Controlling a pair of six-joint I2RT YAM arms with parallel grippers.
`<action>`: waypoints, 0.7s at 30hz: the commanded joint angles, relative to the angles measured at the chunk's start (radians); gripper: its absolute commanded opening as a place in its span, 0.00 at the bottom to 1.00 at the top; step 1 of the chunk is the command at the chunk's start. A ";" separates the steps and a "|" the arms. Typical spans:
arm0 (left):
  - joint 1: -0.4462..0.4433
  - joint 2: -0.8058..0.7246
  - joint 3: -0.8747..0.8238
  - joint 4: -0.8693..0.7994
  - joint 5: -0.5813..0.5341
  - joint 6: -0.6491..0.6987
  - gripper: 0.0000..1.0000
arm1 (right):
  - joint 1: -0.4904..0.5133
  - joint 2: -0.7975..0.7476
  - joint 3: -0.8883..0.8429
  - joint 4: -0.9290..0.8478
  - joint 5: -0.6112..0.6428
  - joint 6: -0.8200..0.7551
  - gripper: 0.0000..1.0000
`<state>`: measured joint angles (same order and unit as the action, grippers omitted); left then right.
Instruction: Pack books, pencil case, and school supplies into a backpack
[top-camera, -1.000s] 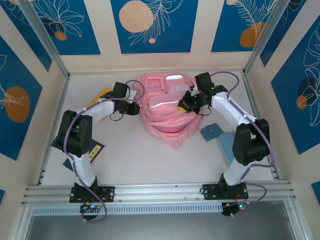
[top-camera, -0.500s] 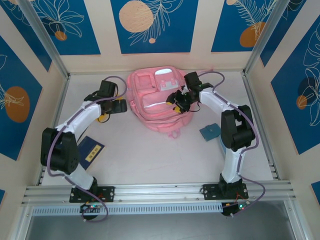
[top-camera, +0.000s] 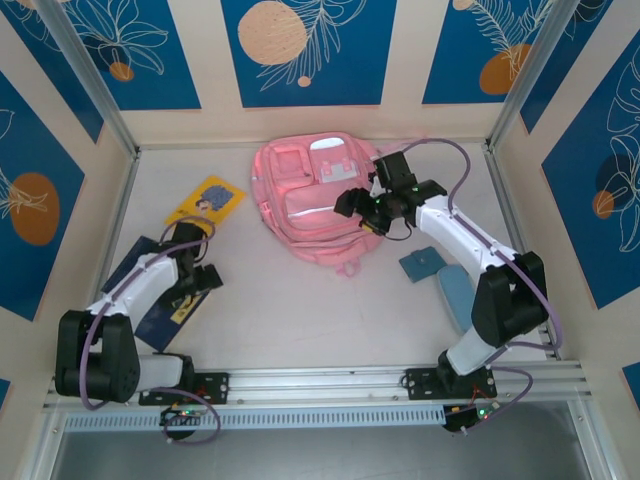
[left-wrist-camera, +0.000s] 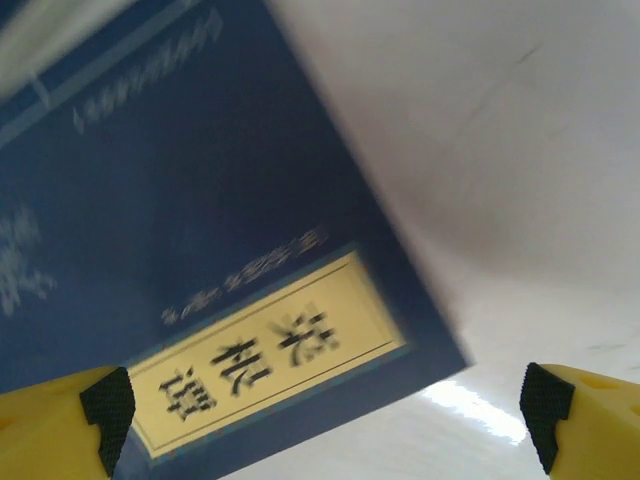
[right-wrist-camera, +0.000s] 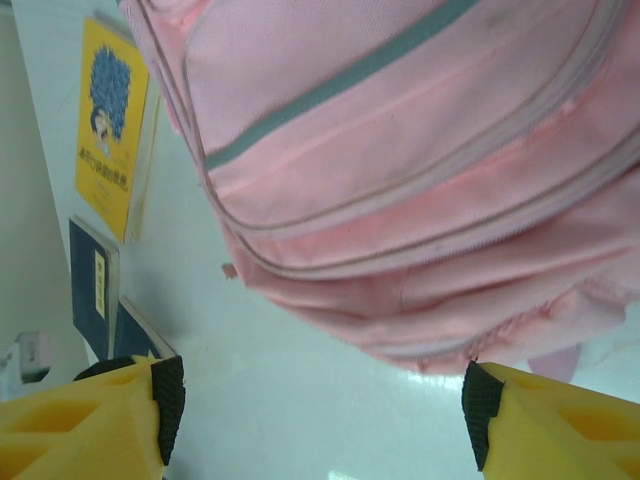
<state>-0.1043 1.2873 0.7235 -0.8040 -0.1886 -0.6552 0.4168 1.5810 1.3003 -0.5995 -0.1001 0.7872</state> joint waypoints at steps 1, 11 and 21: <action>0.031 -0.017 -0.058 0.055 0.067 -0.051 1.00 | 0.015 -0.035 -0.044 -0.026 0.027 0.001 0.76; 0.025 0.036 -0.146 0.268 0.286 -0.132 1.00 | 0.034 -0.071 -0.069 -0.029 0.044 0.025 0.74; -0.244 0.005 -0.112 0.394 0.346 -0.421 1.00 | 0.037 -0.106 -0.139 -0.003 0.048 0.053 0.73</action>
<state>-0.2588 1.2606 0.6174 -0.5262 -0.0078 -0.9348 0.4461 1.5089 1.1893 -0.5991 -0.0547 0.8204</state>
